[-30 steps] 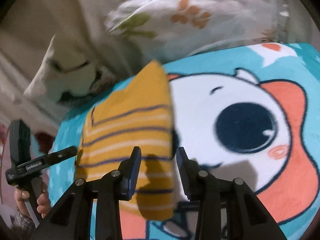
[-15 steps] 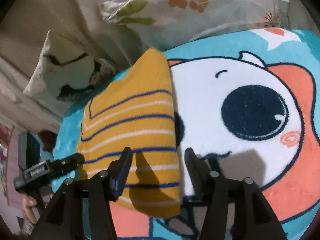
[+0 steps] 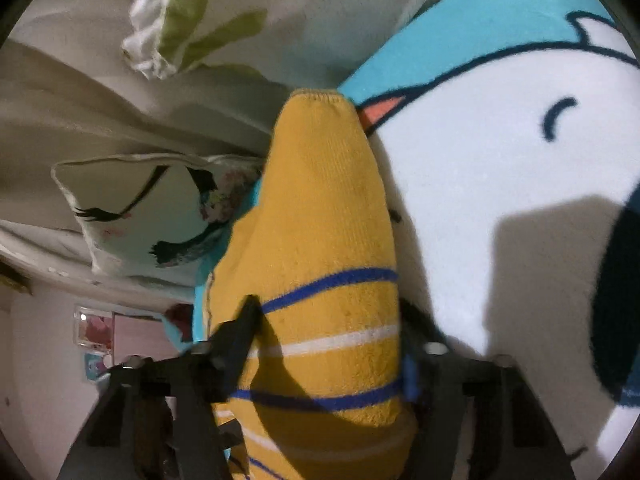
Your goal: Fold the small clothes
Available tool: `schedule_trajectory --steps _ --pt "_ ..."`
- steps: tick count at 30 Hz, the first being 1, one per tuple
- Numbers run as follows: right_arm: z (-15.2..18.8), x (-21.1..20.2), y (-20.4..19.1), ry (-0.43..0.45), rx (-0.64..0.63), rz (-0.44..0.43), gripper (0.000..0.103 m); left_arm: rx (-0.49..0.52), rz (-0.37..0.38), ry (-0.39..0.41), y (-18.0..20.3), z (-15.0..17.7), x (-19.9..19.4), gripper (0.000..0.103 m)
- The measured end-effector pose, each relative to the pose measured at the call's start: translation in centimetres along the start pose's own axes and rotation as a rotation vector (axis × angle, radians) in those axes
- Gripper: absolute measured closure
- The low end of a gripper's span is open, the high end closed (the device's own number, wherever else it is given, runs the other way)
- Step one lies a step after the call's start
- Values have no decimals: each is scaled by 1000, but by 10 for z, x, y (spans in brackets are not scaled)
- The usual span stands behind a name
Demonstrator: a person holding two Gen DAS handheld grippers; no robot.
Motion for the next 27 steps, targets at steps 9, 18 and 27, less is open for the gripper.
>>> schedule_trajectory --steps 9,18,27 --pt "-7 -76 -17 87 -94 96 56 -60 -38 50 30 -13 5 41" --pt "4 -121 -44 187 -256 311 52 -140 -50 126 15 5 -26 24" --pt "52 -18 -111 -70 -549 355 77 -88 -294 301 -6 38 -93 24"
Point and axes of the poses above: each gripper's, at about its wrist camera, not at the fingertips, and x roughly the way its jaws point, y to its right, z to its underside, the point moved 8 cm from there along x, roughly the way its jaws point, and after that the axes turned 9 degrees about -y, right-handed, at the moved point
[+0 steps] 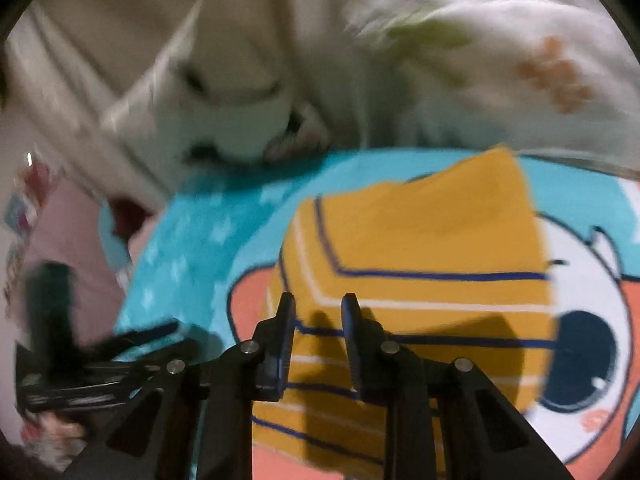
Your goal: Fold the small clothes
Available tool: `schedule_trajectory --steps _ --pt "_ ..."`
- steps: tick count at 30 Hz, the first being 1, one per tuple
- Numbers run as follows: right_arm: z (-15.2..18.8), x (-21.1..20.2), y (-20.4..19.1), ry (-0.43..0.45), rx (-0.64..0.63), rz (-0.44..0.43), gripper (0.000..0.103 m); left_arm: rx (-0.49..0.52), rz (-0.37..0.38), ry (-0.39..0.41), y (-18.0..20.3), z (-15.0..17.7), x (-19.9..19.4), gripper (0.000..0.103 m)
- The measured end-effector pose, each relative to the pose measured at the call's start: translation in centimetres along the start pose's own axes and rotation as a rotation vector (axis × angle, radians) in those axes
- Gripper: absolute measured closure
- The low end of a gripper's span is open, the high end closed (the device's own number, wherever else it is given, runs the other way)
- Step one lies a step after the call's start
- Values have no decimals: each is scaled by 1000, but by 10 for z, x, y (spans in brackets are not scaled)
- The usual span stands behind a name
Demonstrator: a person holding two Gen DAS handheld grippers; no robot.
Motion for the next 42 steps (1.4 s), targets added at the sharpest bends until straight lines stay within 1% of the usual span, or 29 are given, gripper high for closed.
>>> schedule_trajectory --steps 2,3,4,5,6,8,9,12,14,15,16,17,18,19,22,23,24,26,28,29,30,31,33,35,36,38,39,40,42 --pt "0 33 -6 -61 -13 15 77 8 -39 52 -7 -2 -14 24" --pt "-2 48 -5 -79 -13 25 78 6 -59 76 -12 -3 -22 24" --pt "-5 60 -3 -89 0 33 81 0 -95 117 -20 -3 -34 22" --pt "-5 63 -2 -85 19 24 81 -1 -120 147 -24 -4 -41 19" --pt "-9 67 0 -76 49 9 81 1 -151 197 -29 -6 -52 17" --pt "-12 69 4 -71 97 -7 81 -10 -178 287 -37 -10 -70 8" --pt "-13 71 5 -70 100 -5 81 -19 -167 337 -42 -10 -81 8" --pt "-12 71 1 -45 50 31 80 -40 -90 384 -47 -16 -95 8" --pt "-9 68 -4 -29 10 77 80 -57 -57 369 -52 -20 -100 7" --pt "-9 62 -7 -30 -1 106 77 -57 -53 353 -52 -22 -99 7" --pt "-11 57 -11 -26 4 113 74 -54 -50 349 -54 -21 -101 7" --pt "-12 55 -15 -20 9 111 66 -59 -73 362 -56 -22 -104 7" --pt "-13 48 -22 -13 5 103 58 -65 -114 378 -59 -20 -108 7" --pt "-12 43 -27 -13 -4 114 56 -71 -175 407 -64 -19 -113 7" --pt "-5 28 -26 18 4 216 55 -76 -302 481 -75 -13 -127 1" --pt "0 28 -22 20 26 233 55 -77 -328 502 -79 -11 -130 0" --pt "4 30 -19 10 42 236 54 -83 -351 519 -82 -9 -133 0" --pt "17 47 -9 -48 71 241 53 -100 -409 559 -90 -5 -141 0" --pt "15 52 -7 -32 68 244 46 -127 -430 593 -97 -2 -148 0" --pt "12 54 -9 -36 73 236 38 -139 -419 601 -99 -2 -150 0" --pt "10 55 -11 -43 74 228 35 -144 -394 594 -101 -1 -150 0" --pt "7 53 -14 -42 68 232 35 -138 -378 559 -101 -1 -148 0" --pt "1 37 -20 9 47 237 37 -106 -341 457 -98 -3 -136 0" --pt "1 21 -18 53 51 250 37 -80 -312 414 -91 0 -130 0" --pt "2 15 -13 65 65 256 37 -68 -308 401 -86 2 -129 0" --pt "7 4 10 67 126 267 37 -52 -298 382 -75 6 -127 0" --pt "11 1 25 62 168 272 40 -54 -302 378 -70 8 -129 0" --pt "17 -4 41 61 218 273 41 -61 -310 383 -66 9 -132 0" --pt "27 -17 63 81 292 242 43 -67 -319 398 -58 11 -137 0"
Point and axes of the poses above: each gripper's, at about its wrist camera, not at the fingertips, and x roughly the way its jaws point, y to its right, z to its underside, the point moved 8 cm from there along x, roughly the way its jaws point, and after that the axes turned 9 degrees about -y, right-handed, at the moved point
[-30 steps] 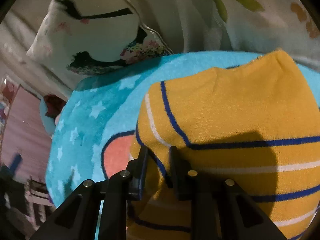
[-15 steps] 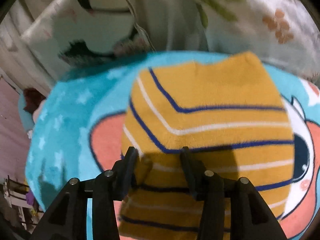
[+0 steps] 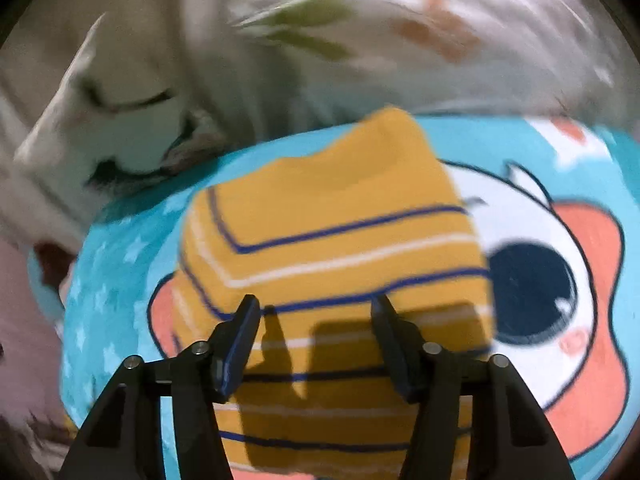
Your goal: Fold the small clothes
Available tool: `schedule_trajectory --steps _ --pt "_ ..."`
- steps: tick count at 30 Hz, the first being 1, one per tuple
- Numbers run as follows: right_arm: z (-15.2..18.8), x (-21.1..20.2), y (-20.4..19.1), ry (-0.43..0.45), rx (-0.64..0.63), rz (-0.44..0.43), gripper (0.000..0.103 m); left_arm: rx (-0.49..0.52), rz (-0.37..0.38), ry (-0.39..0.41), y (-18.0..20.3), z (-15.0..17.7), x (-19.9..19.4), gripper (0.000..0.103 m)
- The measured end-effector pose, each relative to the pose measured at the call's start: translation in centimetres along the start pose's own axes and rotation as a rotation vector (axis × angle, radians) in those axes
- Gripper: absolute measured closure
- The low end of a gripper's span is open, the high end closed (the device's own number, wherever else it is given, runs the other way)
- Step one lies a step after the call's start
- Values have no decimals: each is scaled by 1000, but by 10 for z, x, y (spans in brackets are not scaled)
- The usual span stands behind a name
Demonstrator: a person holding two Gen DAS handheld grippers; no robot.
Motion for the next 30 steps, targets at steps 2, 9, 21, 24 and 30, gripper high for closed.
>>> schedule_trajectory --steps 2,9,21,24,30 --pt "3 -10 11 18 11 -11 43 -7 -29 17 7 0 -9 0" --pt "25 -28 42 6 -55 24 42 6 -31 -7 52 14 -26 0" --pt "85 -10 79 -124 -140 46 42 2 -39 -110 93 66 -39 0" --pt "80 -27 80 -63 -148 44 42 -15 -45 -123 93 72 -40 0" --pt "56 -72 27 106 -297 -26 47 -37 -61 -175 86 88 -37 0"
Point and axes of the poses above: each gripper's, at about its wrist camera, not at the fingertips, and x roughly the way its jaws point, y to its right, z to its underside, the point moved 8 cm from there along x, roughly the way its jaws point, and after that the axes turned 9 degrees about -y, right-handed, at the moved point
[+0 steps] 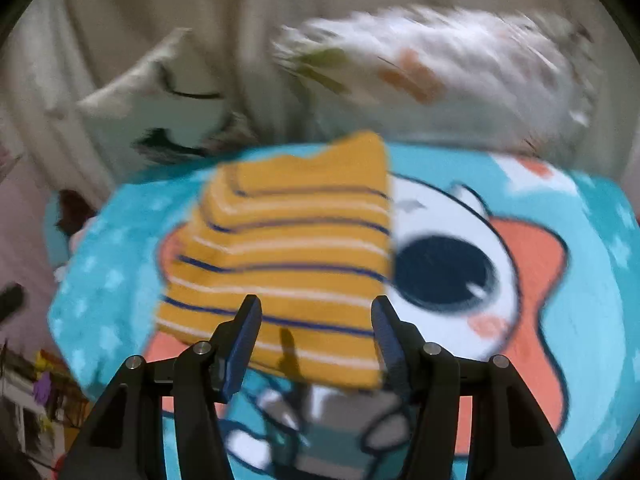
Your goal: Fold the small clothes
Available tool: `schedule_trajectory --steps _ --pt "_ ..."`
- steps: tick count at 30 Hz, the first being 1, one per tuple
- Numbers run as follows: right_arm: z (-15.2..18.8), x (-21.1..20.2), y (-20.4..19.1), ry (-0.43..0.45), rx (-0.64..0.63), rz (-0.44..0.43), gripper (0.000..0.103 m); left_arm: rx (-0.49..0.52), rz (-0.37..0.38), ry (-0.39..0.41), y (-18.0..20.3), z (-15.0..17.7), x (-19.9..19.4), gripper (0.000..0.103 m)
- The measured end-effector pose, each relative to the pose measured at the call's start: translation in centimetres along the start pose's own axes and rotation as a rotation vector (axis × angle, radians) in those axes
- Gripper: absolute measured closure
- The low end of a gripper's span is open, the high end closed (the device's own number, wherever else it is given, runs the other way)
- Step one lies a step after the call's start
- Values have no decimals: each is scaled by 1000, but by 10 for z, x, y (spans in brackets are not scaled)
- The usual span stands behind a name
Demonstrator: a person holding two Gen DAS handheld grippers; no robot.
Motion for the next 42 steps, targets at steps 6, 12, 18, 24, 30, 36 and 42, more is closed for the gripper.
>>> schedule_trajectory --steps 6,12,18,24,30,36,42 --pt "-10 33 -70 -69 -174 -75 76 -7 -13 -14 -19 3 1 0" --pt "-26 94 -107 -161 -258 -10 76 -10 2 -63 -36 -3 22 0" --pt "-33 129 -108 -232 -208 15 71 6 39 -74 -45 -27 43 0" --pt "-35 123 -103 -255 -174 1 70 45 10 -104 -51 -47 73 0" --pt "-38 81 -72 -161 -34 75 54 88 56 -179 -48 -40 104 0" --pt "-35 55 -41 -104 93 122 53 129 105 -252 -28 -27 119 0" --pt "-24 37 -25 -75 65 157 50 193 127 -233 15 -19 100 0"
Point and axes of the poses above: each gripper's, at about its wrist camera, not at the fingertips, and x roughly the way its jaws point, y to its right, z to its underside, the point moved 8 cm from there along x, roughly the way its jaws point, and after that the axes turned 9 degrees about -y, right-handed, at the moved point
